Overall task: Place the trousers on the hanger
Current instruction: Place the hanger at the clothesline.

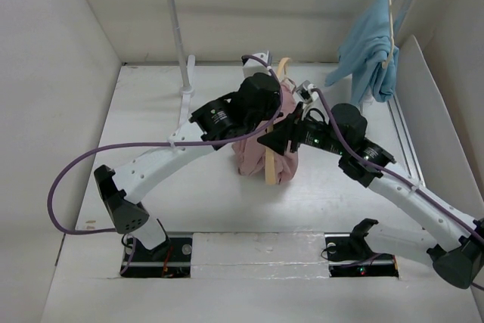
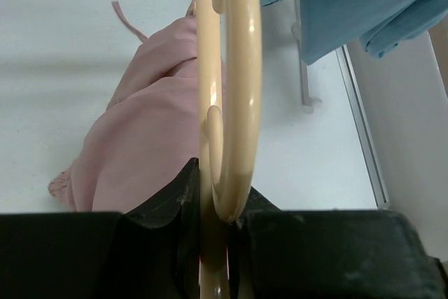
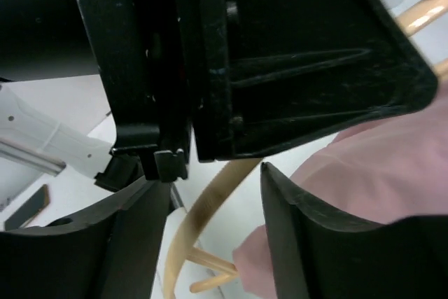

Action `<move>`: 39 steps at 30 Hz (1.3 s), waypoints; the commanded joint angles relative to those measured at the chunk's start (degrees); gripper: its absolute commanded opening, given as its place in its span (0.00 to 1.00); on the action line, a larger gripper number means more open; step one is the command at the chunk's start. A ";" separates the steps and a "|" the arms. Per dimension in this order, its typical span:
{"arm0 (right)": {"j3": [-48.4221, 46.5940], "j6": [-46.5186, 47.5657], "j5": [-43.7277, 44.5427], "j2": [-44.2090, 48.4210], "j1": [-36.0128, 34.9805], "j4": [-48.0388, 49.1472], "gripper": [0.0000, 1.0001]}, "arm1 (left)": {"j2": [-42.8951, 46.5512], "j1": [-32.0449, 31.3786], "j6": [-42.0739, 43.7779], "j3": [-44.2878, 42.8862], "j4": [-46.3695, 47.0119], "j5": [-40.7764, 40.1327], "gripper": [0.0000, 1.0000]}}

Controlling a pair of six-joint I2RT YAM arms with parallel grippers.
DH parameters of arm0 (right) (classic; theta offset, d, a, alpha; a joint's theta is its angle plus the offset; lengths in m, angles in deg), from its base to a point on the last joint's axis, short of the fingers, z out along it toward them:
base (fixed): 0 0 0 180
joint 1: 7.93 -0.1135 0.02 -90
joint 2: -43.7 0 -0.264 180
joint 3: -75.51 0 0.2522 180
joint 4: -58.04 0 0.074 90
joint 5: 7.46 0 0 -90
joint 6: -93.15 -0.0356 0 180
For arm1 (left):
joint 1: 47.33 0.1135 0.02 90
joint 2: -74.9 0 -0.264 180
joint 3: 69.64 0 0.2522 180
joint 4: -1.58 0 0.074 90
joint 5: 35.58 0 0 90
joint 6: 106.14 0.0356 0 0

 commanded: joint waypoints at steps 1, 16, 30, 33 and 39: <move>0.69 -1.75 1.53 -0.26 -1.84 7.50 0.57 | 4.10 -0.03 -0.84 -1.93 4.62 -0.30 0.00; 2.13 -16.43 1.18 0.63 0.61 22.71 0.00 | 8.66 -0.03 1.44 -4.39 9.27 7.34 0.59; -16.70 -17.05 -4.97 -10.45 14.22 21.74 0.00 | 23.32 -0.03 7.86 -11.08 7.26 5.79 0.99; -20.65 -18.63 -7.69 -13.61 20.64 22.36 0.00 | 28.35 0.50 6.99 -3.53 3.84 0.17 0.99; -27.32 -25.40 -13.23 -21.86 30.31 29.13 0.00 | 38.00 0.50 0.13 15.27 -1.44 -1.27 0.99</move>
